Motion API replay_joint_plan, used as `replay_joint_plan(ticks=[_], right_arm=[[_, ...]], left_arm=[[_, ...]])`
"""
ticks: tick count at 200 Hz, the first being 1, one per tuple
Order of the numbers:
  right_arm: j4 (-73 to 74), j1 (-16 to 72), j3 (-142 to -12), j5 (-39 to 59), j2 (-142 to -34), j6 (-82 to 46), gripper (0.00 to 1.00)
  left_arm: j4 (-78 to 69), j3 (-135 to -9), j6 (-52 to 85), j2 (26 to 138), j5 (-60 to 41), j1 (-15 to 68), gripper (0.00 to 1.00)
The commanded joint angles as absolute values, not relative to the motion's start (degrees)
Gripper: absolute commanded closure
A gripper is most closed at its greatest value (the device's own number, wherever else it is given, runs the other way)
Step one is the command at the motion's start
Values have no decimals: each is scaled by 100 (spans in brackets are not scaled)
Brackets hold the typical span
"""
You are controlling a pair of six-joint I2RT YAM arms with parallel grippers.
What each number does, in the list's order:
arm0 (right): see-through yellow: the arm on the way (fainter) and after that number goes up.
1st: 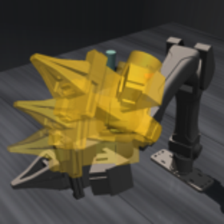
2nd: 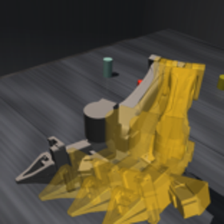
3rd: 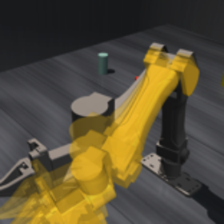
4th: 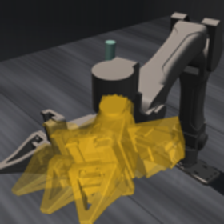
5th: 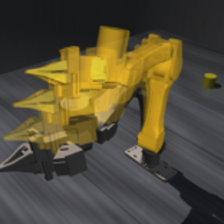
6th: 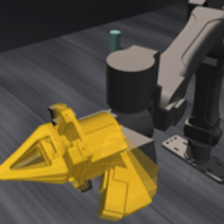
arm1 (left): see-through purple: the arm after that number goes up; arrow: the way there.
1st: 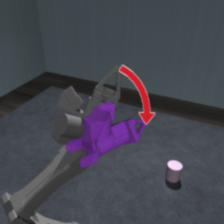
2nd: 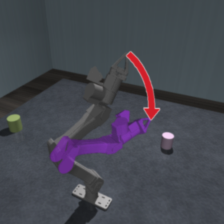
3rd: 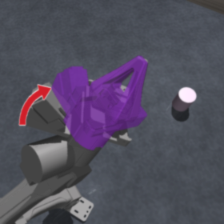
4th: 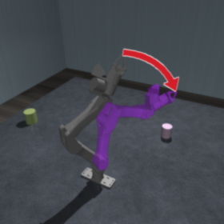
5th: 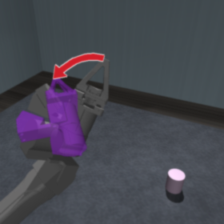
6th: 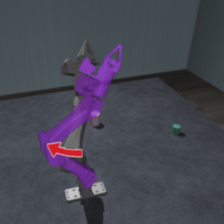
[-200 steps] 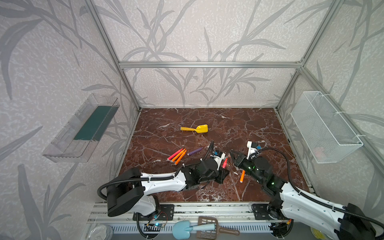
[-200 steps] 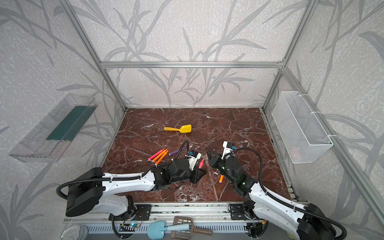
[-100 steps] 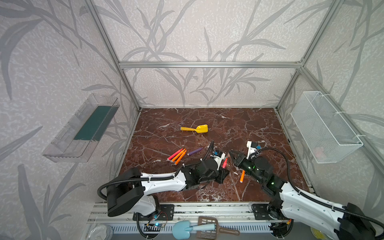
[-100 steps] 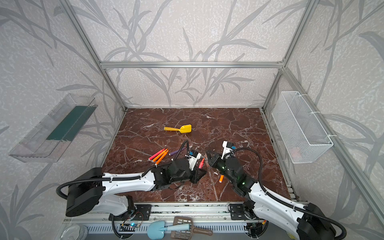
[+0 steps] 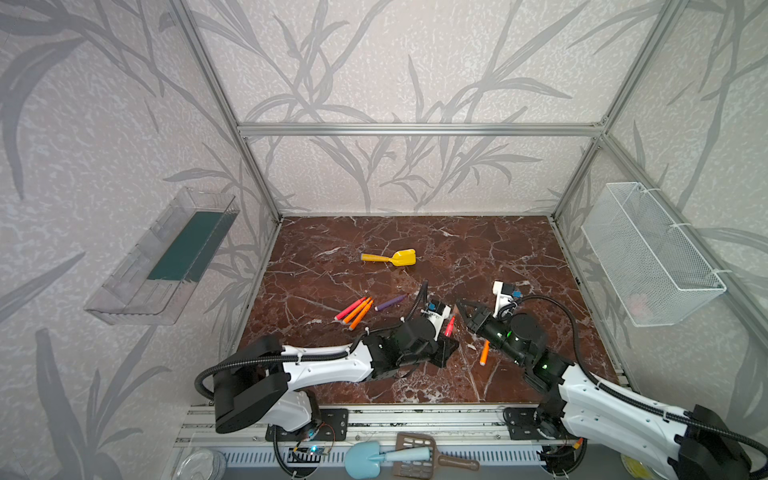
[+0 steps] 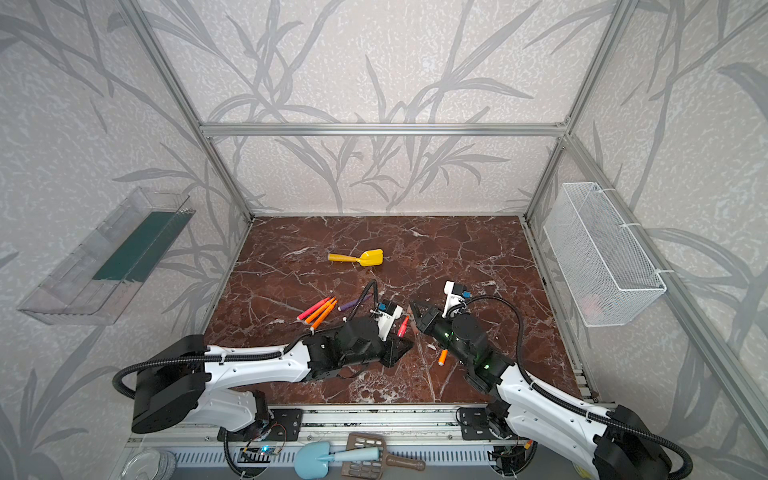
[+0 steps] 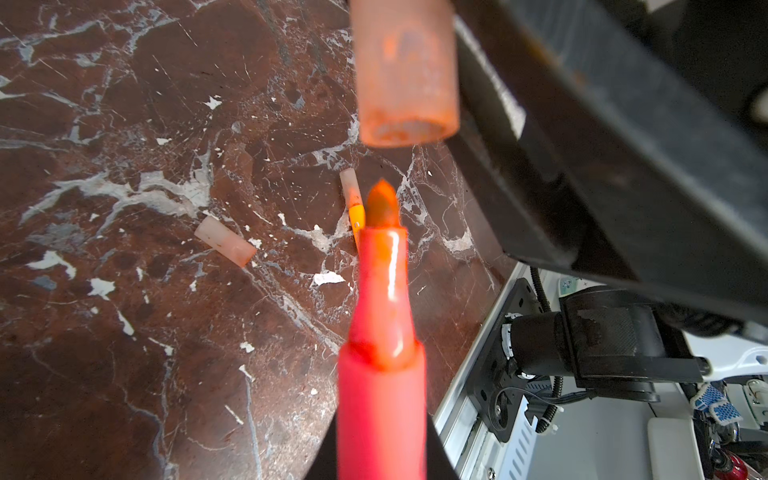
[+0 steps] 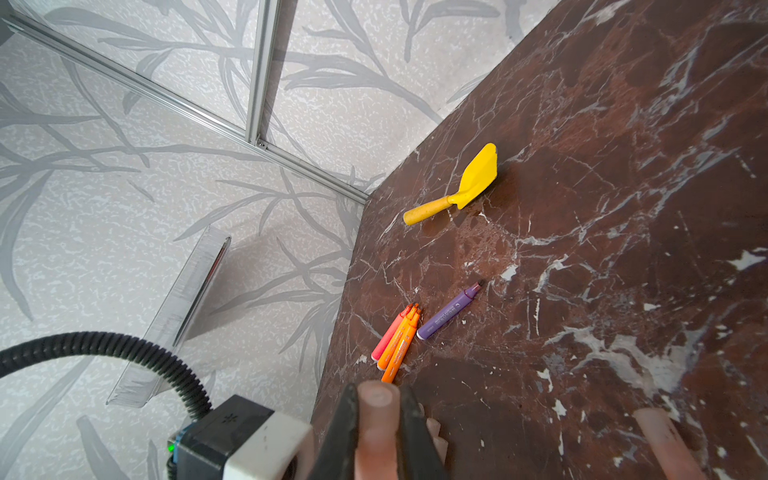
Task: Insert the pens into the pen caps
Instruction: 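Align the pink cap above the pink highlighter tip with the right gripper, then push the pink cap down onto the highlighter tip with the right gripper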
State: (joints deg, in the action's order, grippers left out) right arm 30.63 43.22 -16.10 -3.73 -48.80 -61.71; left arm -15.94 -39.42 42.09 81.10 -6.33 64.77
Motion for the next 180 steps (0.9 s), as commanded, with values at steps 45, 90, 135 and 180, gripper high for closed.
replay_joint_plan(ticks=[45, 90, 135, 180], right_arm=[[3395, 4394, -1445, -291, -4966, -6289, 100], [3461, 4548, -1286, -322, -4846, -6357, 100], [3786, 4814, -1072, -449, -4692, -6372, 100], [3840, 4955, -890, -546, -4416, -6396, 100]], left_arm=[[-1761, -4153, 4149, 8175, -493, 6488, 100], [-1834, -4157, 4140, 8204, -405, 6485, 100], [-2121, -4157, 4240, 8356, -634, 6396, 100], [-2293, -4046, 4332, 8282, -658, 6292, 100]])
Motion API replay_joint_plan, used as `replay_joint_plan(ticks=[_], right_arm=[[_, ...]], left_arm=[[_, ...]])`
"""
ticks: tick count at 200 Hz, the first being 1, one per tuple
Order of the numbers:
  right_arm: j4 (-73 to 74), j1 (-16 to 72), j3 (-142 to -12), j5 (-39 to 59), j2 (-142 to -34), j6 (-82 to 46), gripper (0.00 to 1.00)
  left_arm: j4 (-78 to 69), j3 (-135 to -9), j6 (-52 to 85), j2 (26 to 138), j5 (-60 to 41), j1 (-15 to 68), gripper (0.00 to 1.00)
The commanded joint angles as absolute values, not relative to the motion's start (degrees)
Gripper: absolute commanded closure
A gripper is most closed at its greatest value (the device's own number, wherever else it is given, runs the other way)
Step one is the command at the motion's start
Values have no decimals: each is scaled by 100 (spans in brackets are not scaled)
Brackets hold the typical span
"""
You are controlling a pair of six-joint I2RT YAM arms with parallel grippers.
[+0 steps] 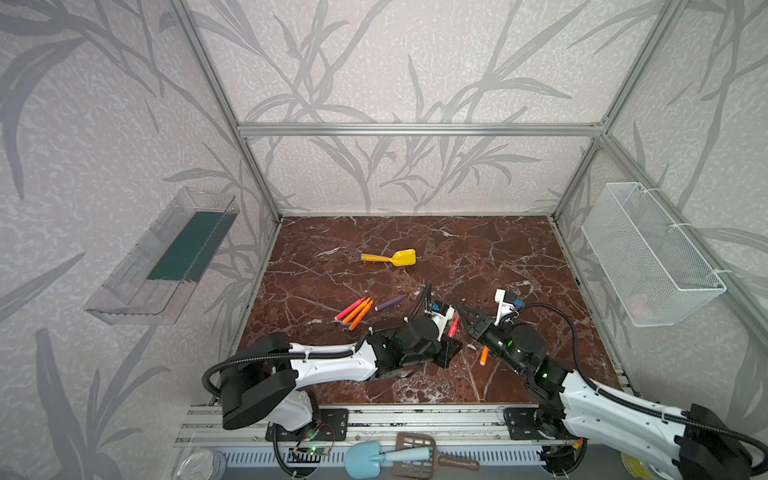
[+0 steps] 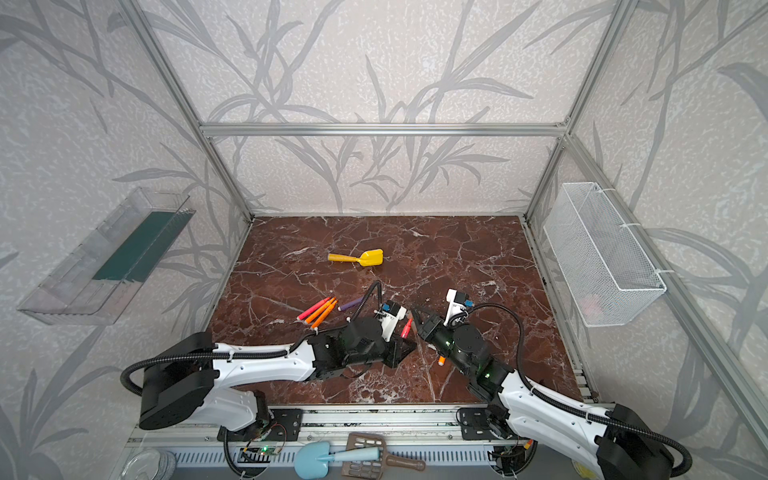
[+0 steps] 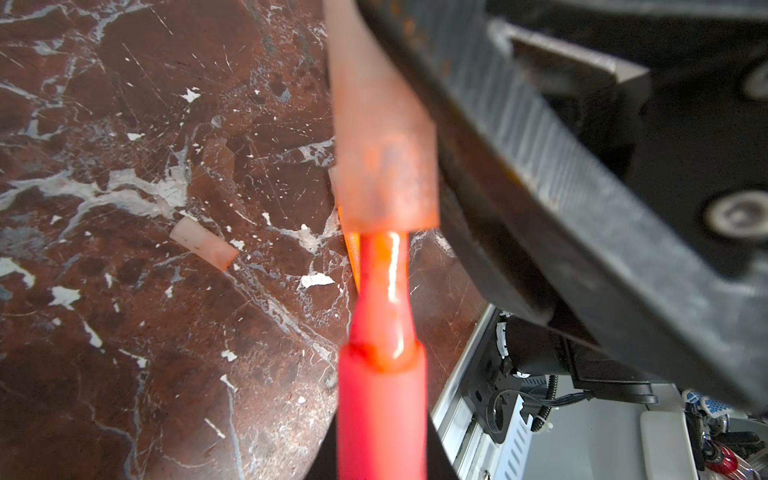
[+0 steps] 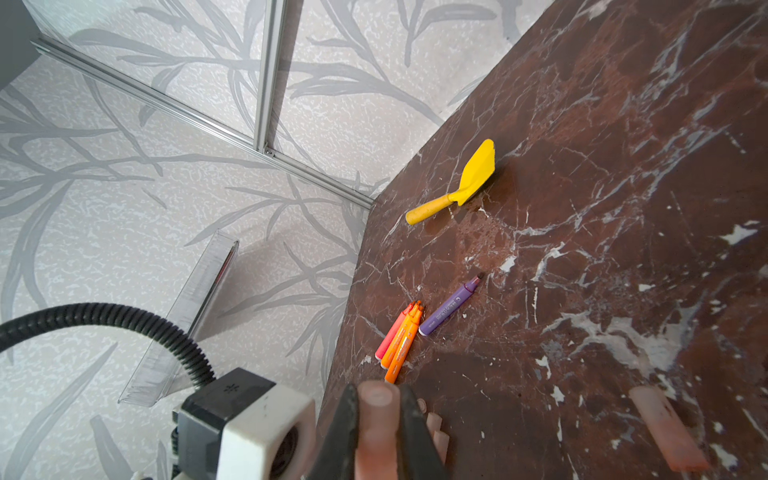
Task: Insert the pens into the pen caps
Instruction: 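Push the pink cap down onto the highlighter tip with the right gripper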
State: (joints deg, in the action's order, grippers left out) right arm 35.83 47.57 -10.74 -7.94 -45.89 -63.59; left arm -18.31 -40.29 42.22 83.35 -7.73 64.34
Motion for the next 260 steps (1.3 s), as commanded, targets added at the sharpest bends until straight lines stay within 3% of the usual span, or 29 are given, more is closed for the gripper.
replay_joint_plan(ticks=[1, 153, 178, 241, 260], right_arm=[[3849, 4956, -884, -545, -4414, -6397, 100], [3887, 5096, -844, -484, -4416, -6289, 100], [3660, 5098, -894, -522, -4305, -6185, 89], [2374, 5020, -1395, -1051, -3544, -5820, 45], [2055, 5010, -1600, -1174, -3419, -5672, 41]], left_arm=[[-2293, -4044, 4337, 8276, -663, 6288, 100], [-2597, -3769, 4408, 7876, -897, 5995, 100], [-2476, -3762, 4302, 7778, -919, 5990, 100], [-2326, -3544, 4072, 7601, -881, 6099, 100], [-2217, -3550, 3970, 7572, -812, 6194, 100]])
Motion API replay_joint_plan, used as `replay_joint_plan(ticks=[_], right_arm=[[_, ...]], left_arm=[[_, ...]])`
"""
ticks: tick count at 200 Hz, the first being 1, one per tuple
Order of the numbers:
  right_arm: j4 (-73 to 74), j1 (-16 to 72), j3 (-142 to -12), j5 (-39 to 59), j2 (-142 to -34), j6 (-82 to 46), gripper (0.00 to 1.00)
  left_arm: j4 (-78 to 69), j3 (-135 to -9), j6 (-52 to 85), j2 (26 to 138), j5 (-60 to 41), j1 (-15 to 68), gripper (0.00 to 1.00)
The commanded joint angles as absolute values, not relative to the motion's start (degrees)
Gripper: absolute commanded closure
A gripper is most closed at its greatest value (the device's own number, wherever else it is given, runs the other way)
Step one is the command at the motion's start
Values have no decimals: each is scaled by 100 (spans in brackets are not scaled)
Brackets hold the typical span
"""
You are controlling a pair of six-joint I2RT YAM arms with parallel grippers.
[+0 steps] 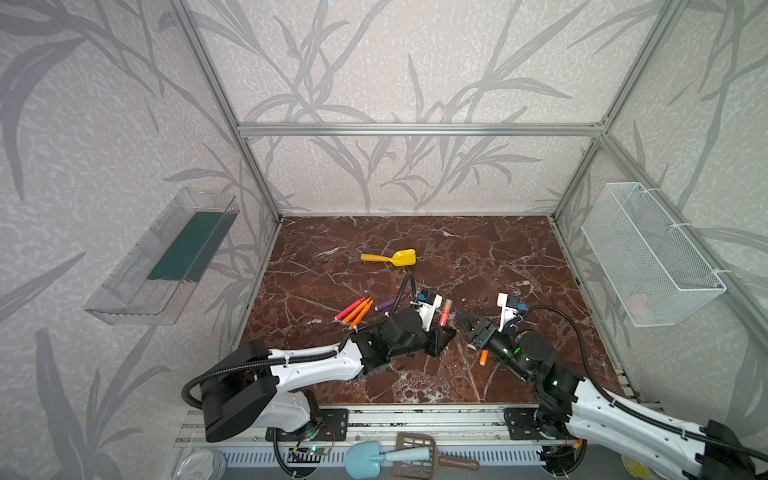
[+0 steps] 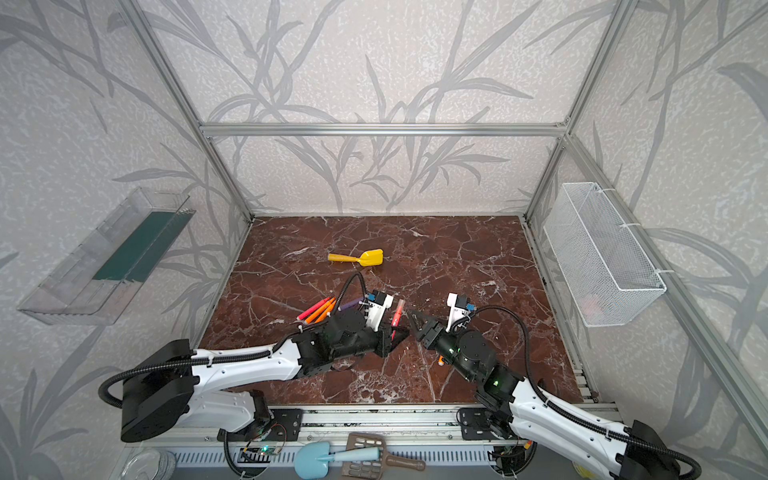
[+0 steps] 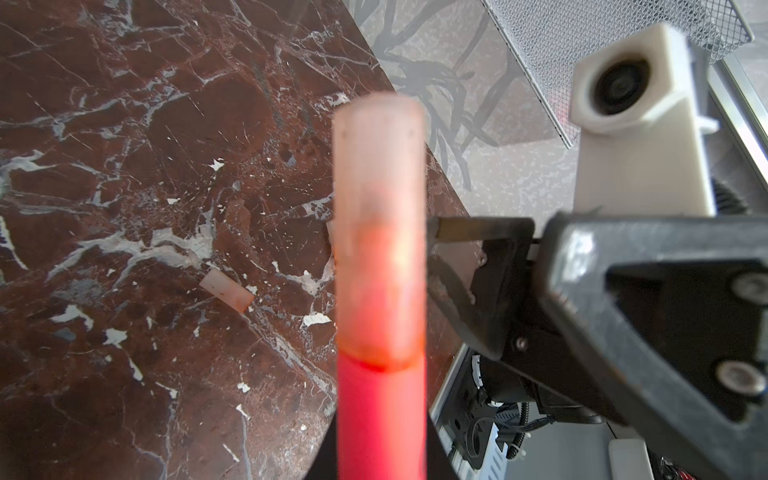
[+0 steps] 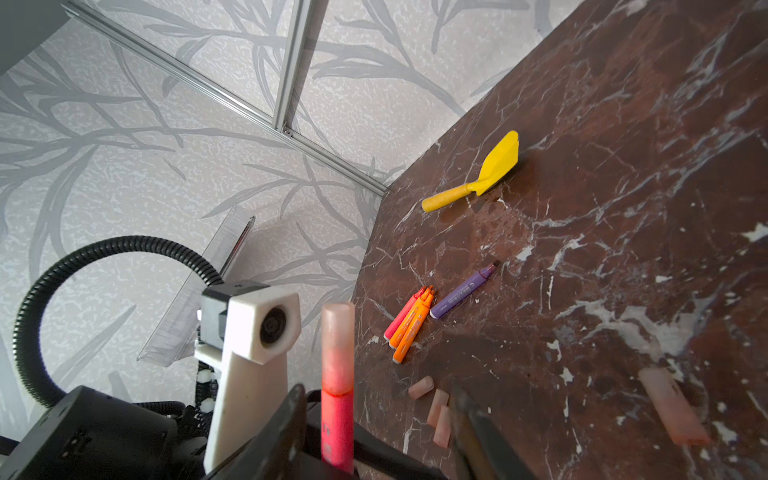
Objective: Insert the pens into the pen caps
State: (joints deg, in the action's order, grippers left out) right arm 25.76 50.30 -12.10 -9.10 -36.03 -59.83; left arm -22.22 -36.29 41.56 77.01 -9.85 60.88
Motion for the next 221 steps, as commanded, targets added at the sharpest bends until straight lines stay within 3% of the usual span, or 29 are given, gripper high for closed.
replay_joint_plan(ticks=[1, 51, 97, 155, 221], right_arm=[[2047, 5010, -1608, -1180, -3415, -5671, 41], [2046, 4775, -1966, -951, -3988, -5796, 42], [2402, 4729, -2259, -485, -4760, -5834, 60], [2495, 4729, -2484, -166, -5209, -5821, 63], [2416, 4729, -2515, 67, -5401, -5795, 95]], left_arm=[[-2212, -3551, 3958, 7574, -810, 6200, 100], [-2078, -3593, 3806, 7550, -767, 6360, 100], [-2031, -3612, 3762, 7556, -734, 6413, 100], [-2047, -3639, 3753, 7627, -778, 6412, 100], [-2024, -3681, 3737, 7622, -682, 6415, 100]])
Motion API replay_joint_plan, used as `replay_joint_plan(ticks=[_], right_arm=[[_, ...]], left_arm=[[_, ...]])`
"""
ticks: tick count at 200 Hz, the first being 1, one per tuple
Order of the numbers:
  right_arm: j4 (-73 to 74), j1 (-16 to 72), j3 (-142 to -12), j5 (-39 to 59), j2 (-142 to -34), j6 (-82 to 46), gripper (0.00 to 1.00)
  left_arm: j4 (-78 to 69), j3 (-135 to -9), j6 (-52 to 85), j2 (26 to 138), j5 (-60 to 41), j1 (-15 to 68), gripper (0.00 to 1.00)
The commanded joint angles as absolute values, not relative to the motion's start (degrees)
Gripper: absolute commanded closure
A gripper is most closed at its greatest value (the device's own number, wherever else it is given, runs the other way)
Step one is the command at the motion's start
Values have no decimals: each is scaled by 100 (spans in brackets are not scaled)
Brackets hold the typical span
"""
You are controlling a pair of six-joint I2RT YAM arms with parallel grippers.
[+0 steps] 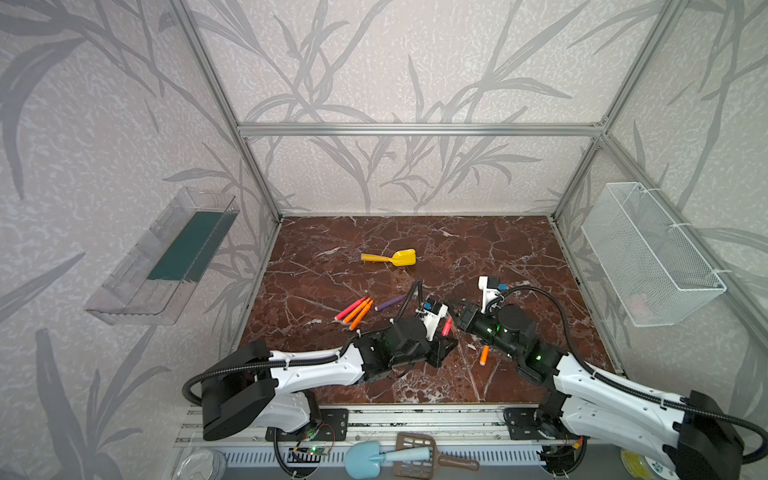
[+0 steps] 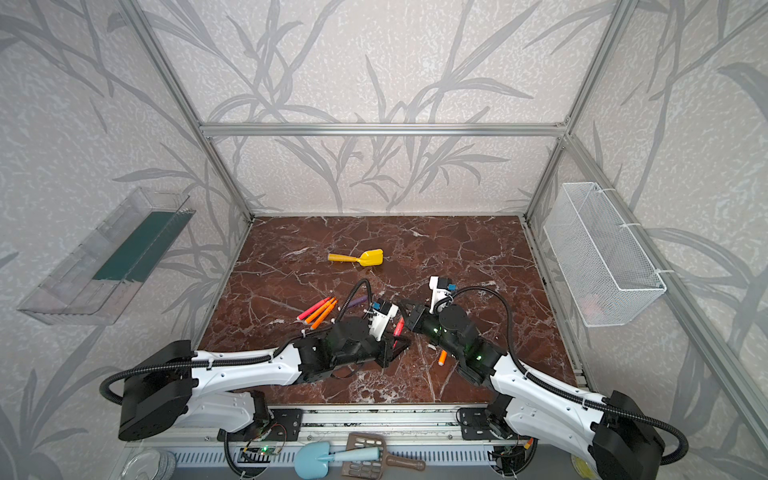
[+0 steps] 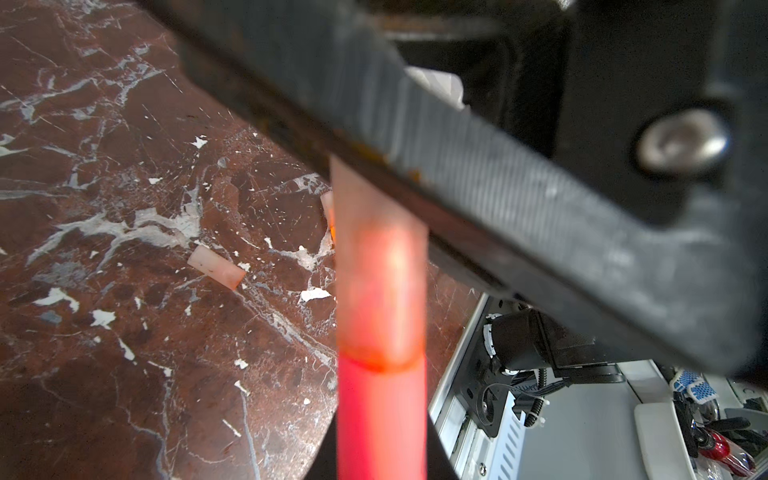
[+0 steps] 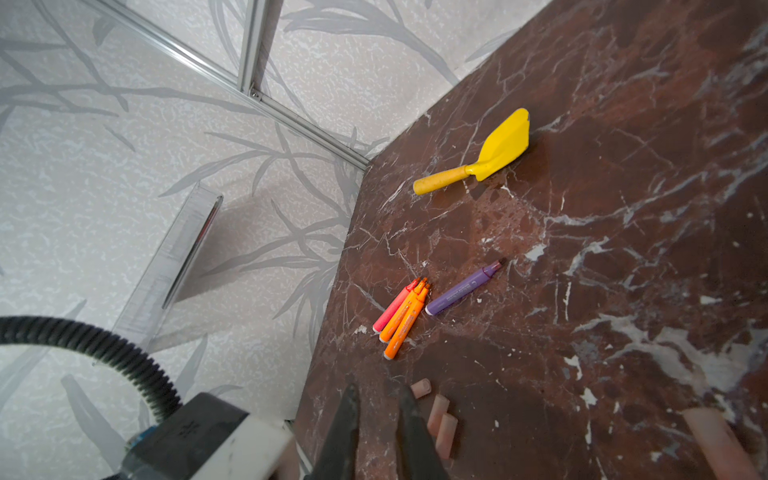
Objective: Insert the pens into the pen caps
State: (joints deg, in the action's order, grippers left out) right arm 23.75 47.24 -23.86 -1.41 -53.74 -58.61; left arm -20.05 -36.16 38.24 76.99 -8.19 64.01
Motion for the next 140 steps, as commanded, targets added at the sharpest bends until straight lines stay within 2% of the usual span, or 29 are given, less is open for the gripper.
replay_joint_plan(ticks=[1, 11, 53, 91, 123, 140], right_arm=[[2417, 4729, -2514, 77, -5403, -5793, 96], [2396, 4735, -2490, 169, -5435, -5775, 100], [2817, 4853, -2167, 387, -5676, -5853, 100], [2759, 5290, -2057, 161, -5583, -5473, 100], [3017, 5678, -1828, -26, -5559, -5494, 100], [2855, 6057, -1880, -278, -5555, -5562, 100]], left_arm=[[-2023, -3678, 3736, 7626, -679, 6411, 100], [-1959, -3733, 3691, 7620, -633, 6403, 100], [-1622, -4078, 3485, 7629, -700, 6191, 100], [-1310, -4384, 3340, 7530, -938, 5762, 100], [-935, -4623, 3129, 7303, -638, 5539, 100], [-792, -4695, 3005, 7165, -80, 5529, 100]])
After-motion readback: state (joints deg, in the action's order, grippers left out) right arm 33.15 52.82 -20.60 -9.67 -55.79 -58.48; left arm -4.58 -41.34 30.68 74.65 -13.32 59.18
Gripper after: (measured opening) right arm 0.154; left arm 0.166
